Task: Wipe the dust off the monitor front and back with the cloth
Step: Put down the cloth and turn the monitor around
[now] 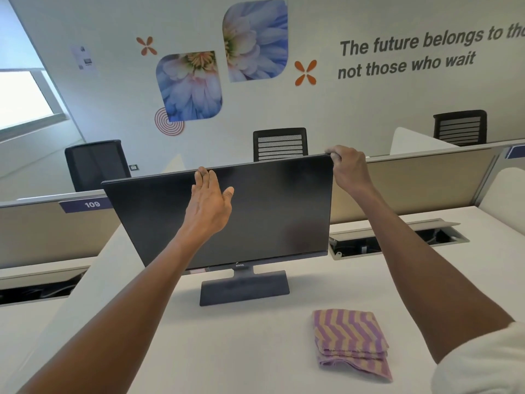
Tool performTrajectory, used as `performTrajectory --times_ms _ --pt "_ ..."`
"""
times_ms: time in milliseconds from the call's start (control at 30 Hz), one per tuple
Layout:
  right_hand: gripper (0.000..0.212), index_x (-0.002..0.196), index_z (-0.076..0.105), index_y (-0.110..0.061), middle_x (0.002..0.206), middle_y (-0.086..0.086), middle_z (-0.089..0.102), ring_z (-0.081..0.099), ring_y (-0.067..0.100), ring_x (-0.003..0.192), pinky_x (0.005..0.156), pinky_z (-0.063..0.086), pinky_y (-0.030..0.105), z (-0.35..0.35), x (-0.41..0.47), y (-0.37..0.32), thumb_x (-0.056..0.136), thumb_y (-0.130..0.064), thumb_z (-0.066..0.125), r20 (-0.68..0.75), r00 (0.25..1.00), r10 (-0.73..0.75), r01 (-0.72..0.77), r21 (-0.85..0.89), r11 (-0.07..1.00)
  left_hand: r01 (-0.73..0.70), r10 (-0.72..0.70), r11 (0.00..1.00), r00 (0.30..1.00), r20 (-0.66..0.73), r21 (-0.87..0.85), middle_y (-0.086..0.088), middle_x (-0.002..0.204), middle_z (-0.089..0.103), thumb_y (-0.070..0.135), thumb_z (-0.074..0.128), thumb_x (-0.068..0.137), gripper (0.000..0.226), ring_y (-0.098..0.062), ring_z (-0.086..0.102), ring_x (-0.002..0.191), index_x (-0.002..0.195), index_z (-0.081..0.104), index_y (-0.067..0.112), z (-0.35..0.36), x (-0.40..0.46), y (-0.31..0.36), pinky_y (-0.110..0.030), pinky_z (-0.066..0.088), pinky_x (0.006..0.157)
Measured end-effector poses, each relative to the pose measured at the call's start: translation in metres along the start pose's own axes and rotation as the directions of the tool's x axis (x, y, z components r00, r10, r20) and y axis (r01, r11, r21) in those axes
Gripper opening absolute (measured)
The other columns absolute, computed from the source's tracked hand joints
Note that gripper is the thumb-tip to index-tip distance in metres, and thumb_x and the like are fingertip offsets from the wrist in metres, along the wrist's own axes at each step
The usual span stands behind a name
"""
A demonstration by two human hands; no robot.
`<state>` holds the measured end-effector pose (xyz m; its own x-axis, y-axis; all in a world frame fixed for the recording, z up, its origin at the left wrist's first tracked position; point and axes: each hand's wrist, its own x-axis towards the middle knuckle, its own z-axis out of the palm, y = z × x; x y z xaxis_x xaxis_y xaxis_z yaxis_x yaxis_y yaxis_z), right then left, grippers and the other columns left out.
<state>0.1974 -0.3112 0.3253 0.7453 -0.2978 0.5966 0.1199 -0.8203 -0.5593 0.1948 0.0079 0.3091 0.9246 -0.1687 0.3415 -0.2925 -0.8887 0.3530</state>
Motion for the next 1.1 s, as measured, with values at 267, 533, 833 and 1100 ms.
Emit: performTrajectory --times_ms 267,533,833,1100 --pt "0.027 0.111 0.071 -0.007 0.11 0.01 0.073 0.066 0.029 0.101 0.086 0.044 0.025 -0.014 -0.022 -0.002 0.099 -0.006 0.047 -0.059 0.998 -0.005 0.006 0.009 1.0 0.001 0.003 0.998 0.997 0.073 -0.055 -0.012 0.163 -0.015 0.046 0.032 0.104 0.077 -0.025 -0.014 0.15 0.155 -0.012 0.007 -0.005 0.003 0.002 -0.043 0.002 0.122" --pt "0.026 0.113 0.071 -0.01 0.104 0.009 0.074 0.066 0.028 0.094 0.075 0.039 0.02 -0.033 -0.059 -0.008 0.1 -0.01 0.048 -0.122 0.992 -0.01 0.011 0.006 1.0 -0.016 0.022 0.999 0.989 0.147 -0.043 -0.015 0.162 -0.016 0.046 0.027 0.104 0.073 -0.029 -0.015 0.149 0.155 -0.006 0.006 -0.006 0.014 0.009 -0.048 0.003 0.121" --pt "0.022 0.112 0.072 -0.01 0.099 0.007 0.076 0.07 0.025 0.086 0.079 0.053 0.03 -0.05 -0.097 -0.02 0.098 -0.011 0.054 -0.181 0.979 -0.09 0.093 0.008 0.996 -0.012 0.018 0.999 0.986 0.166 -0.035 -0.015 0.163 -0.009 0.043 0.025 0.106 0.068 -0.028 -0.01 0.151 0.155 0.002 0.003 -0.008 0.024 0.018 -0.051 0.01 0.122" --pt "0.021 0.108 0.074 -0.009 0.098 0.006 0.076 0.069 0.02 0.086 0.076 0.044 0.02 -0.062 -0.116 -0.033 0.095 -0.007 0.058 -0.181 0.979 -0.092 0.105 0.063 0.993 0.01 0.003 0.997 0.986 0.169 -0.075 -0.011 0.164 -0.009 0.039 0.024 0.106 0.064 -0.027 -0.009 0.151 0.156 0.002 0.005 -0.005 0.027 0.018 -0.05 0.01 0.122"
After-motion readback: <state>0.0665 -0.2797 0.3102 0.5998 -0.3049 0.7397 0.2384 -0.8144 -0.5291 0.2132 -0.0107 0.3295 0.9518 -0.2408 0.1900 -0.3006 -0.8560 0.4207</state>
